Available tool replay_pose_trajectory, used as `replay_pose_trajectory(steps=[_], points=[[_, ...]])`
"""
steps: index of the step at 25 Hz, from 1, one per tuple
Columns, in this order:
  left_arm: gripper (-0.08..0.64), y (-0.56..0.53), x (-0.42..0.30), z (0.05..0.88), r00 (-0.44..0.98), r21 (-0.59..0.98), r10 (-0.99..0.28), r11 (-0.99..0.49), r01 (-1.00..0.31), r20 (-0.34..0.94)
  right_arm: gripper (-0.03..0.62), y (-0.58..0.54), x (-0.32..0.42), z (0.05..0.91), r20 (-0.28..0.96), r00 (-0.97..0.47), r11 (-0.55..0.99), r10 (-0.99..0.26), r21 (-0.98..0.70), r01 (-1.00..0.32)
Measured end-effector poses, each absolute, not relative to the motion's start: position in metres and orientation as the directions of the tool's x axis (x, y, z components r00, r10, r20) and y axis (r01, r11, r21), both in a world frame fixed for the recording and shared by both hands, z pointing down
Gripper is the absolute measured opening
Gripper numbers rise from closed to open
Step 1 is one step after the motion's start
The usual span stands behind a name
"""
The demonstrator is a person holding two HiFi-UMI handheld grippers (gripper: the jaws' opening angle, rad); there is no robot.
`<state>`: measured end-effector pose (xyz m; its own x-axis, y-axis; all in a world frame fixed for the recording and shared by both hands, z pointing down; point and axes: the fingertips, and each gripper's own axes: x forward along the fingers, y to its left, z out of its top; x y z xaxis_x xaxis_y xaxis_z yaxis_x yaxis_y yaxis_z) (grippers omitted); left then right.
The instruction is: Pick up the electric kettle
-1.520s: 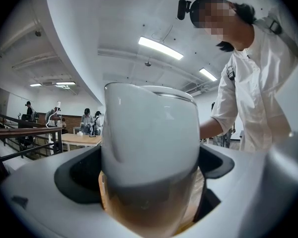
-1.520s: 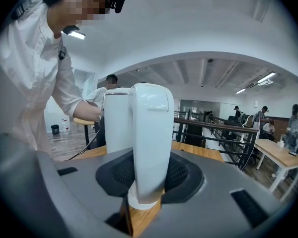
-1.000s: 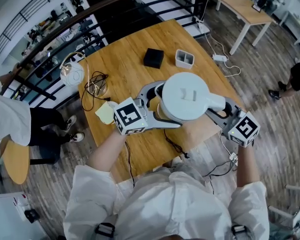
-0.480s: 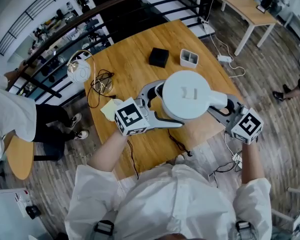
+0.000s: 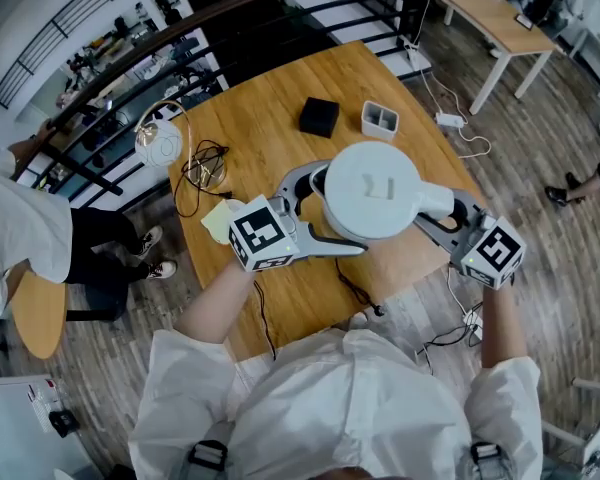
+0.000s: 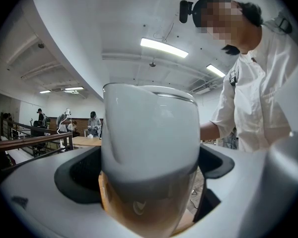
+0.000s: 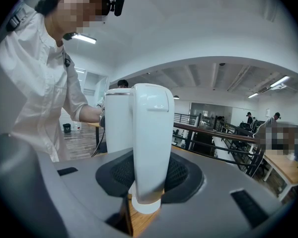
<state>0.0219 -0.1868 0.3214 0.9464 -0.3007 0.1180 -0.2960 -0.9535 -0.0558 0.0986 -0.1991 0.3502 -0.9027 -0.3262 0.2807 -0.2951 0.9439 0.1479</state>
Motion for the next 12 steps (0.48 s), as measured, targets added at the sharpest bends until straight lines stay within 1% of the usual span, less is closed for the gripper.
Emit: replay_pose_trajectory(steps=[12], points=[[0.584, -0.1885, 0.0200, 0.3199, 0.945, -0.056, -0.303, -0.953, -0.298, 0.121, 0.114, -0.2009, 0.0968, 0.3486, 0.282, -0.904, 0.945, -0.322, 0.146, -0.291]])
